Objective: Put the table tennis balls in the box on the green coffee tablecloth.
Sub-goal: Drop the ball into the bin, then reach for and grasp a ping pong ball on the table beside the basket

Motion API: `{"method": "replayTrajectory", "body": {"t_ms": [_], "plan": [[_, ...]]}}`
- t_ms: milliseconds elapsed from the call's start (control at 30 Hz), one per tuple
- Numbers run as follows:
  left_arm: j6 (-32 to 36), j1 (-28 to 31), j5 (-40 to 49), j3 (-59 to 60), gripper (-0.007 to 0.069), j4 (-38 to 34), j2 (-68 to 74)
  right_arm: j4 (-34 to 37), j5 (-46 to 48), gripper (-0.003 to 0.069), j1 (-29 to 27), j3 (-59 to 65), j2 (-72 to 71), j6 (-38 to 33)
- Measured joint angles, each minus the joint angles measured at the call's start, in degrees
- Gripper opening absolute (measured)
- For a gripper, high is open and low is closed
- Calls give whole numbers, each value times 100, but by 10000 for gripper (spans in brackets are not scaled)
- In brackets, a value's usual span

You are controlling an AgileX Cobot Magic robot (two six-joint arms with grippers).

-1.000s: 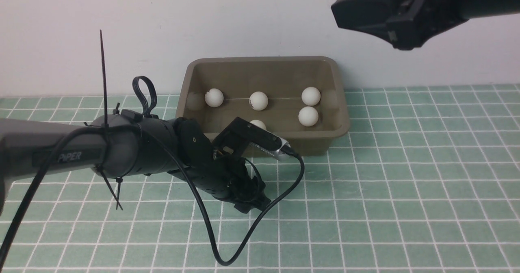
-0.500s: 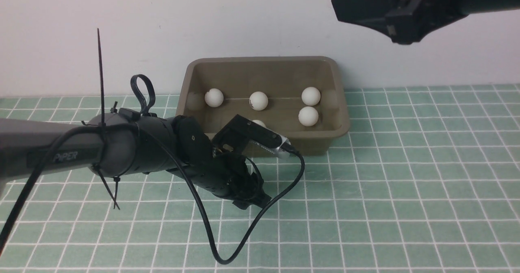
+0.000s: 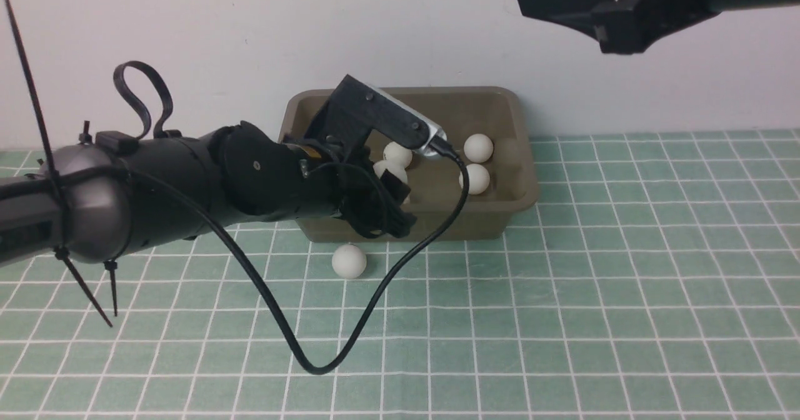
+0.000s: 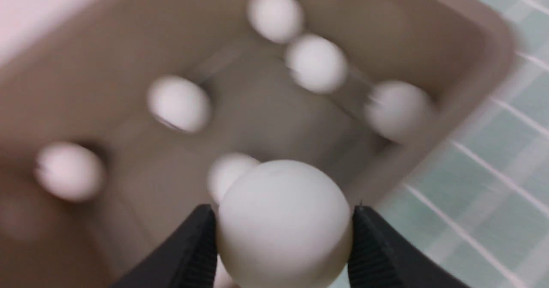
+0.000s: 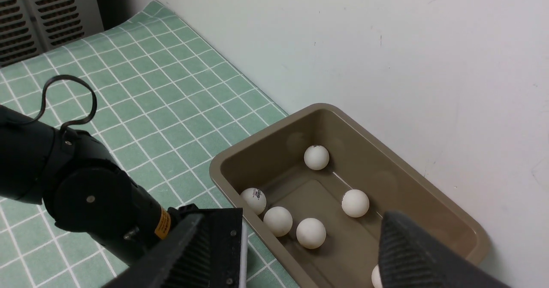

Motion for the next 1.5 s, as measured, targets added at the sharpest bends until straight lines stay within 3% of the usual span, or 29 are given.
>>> {"method": "replayTrajectory", "body": {"t_ms": [167,267,433,733,1033,1233,1500], "plan": [[179,42,-789,-291,352,-23,539,20,27,442,0,0,0,0],[184,122,-779,-760,352,-42,911,54,105,442,0,0,0,0],[184,352,255,-1528,356,-130,1288,113,272,442,0,0,0,0],[174,545,1511,-1765,443,-422,1137,161,306,442,0,0,0,-1],[-214,733,2928,-1765,423,-408,274,180,353,442,0,0,0,-6],[-1165,1043,4674,-1771,344,569,-557,235,367,442,0,0,0,-17],[-2184,1175,5853,-1670,321,1445,-914,253,371,442,0,0,0,-57]]}}
